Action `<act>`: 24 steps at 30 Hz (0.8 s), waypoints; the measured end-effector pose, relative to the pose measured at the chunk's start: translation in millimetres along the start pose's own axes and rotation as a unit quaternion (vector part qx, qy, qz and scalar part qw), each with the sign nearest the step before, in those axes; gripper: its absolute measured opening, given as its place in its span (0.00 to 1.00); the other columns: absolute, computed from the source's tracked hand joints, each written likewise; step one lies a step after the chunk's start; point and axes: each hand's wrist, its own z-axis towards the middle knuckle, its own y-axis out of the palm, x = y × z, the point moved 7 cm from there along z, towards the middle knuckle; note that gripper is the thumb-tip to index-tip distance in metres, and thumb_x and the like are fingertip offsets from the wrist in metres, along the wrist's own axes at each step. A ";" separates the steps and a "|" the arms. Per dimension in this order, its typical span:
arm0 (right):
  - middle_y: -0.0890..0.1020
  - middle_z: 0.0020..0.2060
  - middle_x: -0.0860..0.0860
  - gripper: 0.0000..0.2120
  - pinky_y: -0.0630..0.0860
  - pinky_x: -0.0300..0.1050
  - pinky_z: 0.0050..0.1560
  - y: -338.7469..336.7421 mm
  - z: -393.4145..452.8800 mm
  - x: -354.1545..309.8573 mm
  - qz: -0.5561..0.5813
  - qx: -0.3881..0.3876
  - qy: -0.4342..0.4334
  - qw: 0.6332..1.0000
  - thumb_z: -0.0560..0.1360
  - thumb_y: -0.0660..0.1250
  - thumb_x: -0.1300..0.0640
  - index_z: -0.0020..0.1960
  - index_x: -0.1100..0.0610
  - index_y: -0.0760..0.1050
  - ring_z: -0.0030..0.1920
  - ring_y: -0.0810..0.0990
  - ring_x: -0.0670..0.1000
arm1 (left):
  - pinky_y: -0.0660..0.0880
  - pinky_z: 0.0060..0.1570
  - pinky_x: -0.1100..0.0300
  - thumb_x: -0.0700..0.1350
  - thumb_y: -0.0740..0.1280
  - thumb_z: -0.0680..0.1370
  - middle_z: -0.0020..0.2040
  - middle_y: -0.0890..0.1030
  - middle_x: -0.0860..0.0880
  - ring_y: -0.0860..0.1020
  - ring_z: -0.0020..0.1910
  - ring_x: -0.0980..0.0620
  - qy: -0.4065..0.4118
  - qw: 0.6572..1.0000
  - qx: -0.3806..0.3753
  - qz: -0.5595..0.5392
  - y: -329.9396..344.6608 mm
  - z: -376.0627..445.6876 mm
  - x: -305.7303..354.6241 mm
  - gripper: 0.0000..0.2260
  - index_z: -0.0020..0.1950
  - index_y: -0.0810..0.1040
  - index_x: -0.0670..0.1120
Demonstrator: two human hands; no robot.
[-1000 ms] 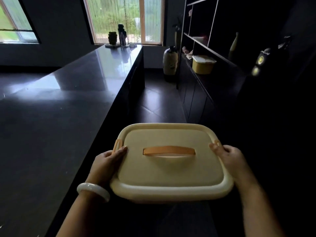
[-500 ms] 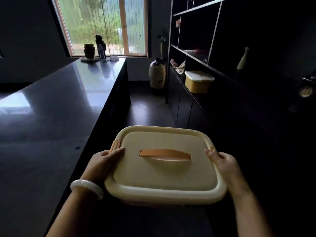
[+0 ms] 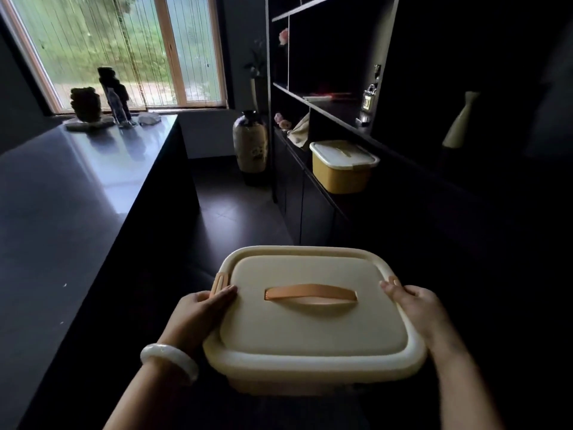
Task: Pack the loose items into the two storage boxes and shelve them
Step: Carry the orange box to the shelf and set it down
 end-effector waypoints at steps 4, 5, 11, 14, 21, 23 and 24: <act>0.82 0.35 0.63 0.17 0.75 0.50 0.38 13.6 87.3 -15.7 0.004 0.012 0.001 1.000 0.73 0.72 0.54 0.46 0.70 0.78 0.34 0.80 0.58 | 0.75 0.35 0.53 0.61 0.75 0.58 0.33 0.82 0.42 0.79 0.33 0.45 0.000 1.000 0.002 0.031 27.8 88.0 21.8 0.19 0.30 0.82 0.44; 0.83 0.36 0.63 0.18 0.76 0.51 0.38 14.2 106.5 -19.6 0.001 0.018 0.001 1.000 0.72 0.73 0.54 0.46 0.70 0.78 0.34 0.80 0.58 | 0.76 0.35 0.53 0.61 0.75 0.58 0.33 0.83 0.42 0.80 0.33 0.46 0.000 0.999 -0.002 0.039 35.4 108.1 27.3 0.19 0.30 0.83 0.44; 0.81 0.37 0.63 0.17 0.75 0.54 0.42 8.9 190.1 -30.3 0.035 0.068 0.016 0.997 0.72 0.73 0.56 0.45 0.72 0.77 0.37 0.79 0.58 | 0.75 0.34 0.53 0.59 0.77 0.60 0.35 0.82 0.40 0.79 0.33 0.46 -0.007 0.998 -0.046 0.040 83.3 212.5 54.3 0.22 0.37 0.83 0.40; 0.81 0.35 0.60 0.10 0.74 0.50 0.41 5.5 221.3 -28.9 0.041 0.107 0.030 0.993 0.73 0.73 0.58 0.41 0.66 0.78 0.36 0.78 0.56 | 0.74 0.34 0.54 0.57 0.76 0.65 0.33 0.81 0.43 0.77 0.33 0.47 0.000 0.995 -0.075 0.059 110.3 267.8 62.3 0.22 0.40 0.82 0.38; 0.79 0.35 0.57 0.10 0.71 0.46 0.37 -7.7 291.6 -15.6 0.038 0.227 0.061 0.971 0.73 0.72 0.59 0.42 0.66 0.76 0.37 0.76 0.54 | 0.72 0.36 0.54 0.54 0.75 0.71 0.32 0.79 0.44 0.76 0.33 0.49 -0.001 0.977 -0.175 0.120 192.4 409.7 69.6 0.20 0.41 0.81 0.35; 0.79 0.35 0.56 0.09 0.71 0.43 0.34 -9.4 308.6 -11.7 0.032 0.272 0.070 0.959 0.73 0.72 0.59 0.40 0.63 0.75 0.35 0.76 0.53 | 0.70 0.34 0.56 0.55 0.75 0.71 0.31 0.78 0.46 0.75 0.32 0.50 -0.004 0.967 -0.212 0.143 218.5 452.0 73.9 0.18 0.36 0.81 0.40; 0.79 0.35 0.55 0.09 0.72 0.40 0.32 -9.2 315.1 -10.1 0.035 0.296 0.076 0.951 0.73 0.72 0.59 0.40 0.62 0.75 0.34 0.76 0.52 | 0.69 0.34 0.56 0.56 0.74 0.71 0.30 0.78 0.47 0.74 0.32 0.50 -0.003 0.960 -0.230 0.158 232.3 470.9 77.2 0.17 0.35 0.80 0.42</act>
